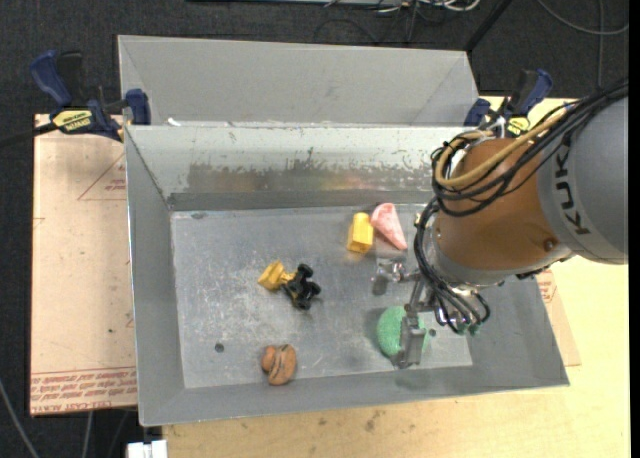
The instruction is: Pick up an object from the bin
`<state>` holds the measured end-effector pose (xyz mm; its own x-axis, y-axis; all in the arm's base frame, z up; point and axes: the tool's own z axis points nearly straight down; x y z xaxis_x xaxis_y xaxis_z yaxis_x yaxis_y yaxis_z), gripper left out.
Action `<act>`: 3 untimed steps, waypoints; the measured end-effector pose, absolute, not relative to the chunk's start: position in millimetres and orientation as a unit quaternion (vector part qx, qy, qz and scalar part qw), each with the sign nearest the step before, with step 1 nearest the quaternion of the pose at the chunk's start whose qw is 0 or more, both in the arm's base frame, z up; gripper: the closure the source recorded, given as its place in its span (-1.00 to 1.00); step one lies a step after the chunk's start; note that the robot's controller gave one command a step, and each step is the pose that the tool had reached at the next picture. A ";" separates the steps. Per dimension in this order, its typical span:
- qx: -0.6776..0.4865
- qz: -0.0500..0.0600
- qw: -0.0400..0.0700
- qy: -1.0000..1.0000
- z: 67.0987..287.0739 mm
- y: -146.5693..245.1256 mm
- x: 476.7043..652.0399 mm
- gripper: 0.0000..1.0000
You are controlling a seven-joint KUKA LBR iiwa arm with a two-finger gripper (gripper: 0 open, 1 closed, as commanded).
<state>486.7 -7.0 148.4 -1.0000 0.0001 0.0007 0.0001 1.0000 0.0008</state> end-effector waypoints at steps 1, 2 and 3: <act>0.014 0.000 -0.004 -1.000 101.7 42.8 518.7 -1.00; 0.007 -0.002 0.002 -1.000 75.6 71.2 526.9 -1.00; 0.020 -0.001 -0.002 -1.000 70.4 88.0 569.7 1.00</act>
Offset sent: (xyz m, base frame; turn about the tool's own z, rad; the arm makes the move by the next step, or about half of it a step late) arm 0.0496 0.0569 -0.0604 0.0325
